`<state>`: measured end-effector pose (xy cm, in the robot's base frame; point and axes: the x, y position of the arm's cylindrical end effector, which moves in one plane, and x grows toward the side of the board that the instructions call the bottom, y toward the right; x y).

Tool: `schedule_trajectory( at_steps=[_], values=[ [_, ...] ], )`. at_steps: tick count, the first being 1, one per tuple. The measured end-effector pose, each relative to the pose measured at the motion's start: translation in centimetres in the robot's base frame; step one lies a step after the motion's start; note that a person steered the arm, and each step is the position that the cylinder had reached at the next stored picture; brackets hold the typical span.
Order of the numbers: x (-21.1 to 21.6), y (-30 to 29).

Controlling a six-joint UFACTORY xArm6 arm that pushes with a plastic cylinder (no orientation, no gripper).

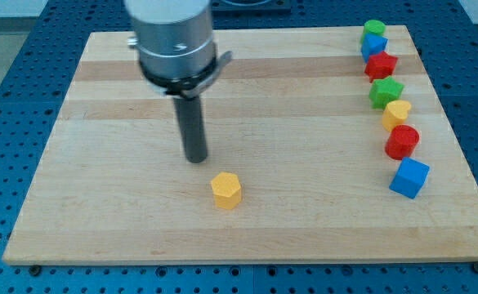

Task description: Push the yellow hexagon diagonal to the blue cube

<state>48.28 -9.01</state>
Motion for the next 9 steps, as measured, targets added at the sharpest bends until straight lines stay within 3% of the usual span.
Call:
schedule_trajectory(
  at_steps=[2, 5, 9],
  values=[
    [5.0, -0.8],
    [5.4, 5.6],
    [9.4, 13.9]
  ],
)
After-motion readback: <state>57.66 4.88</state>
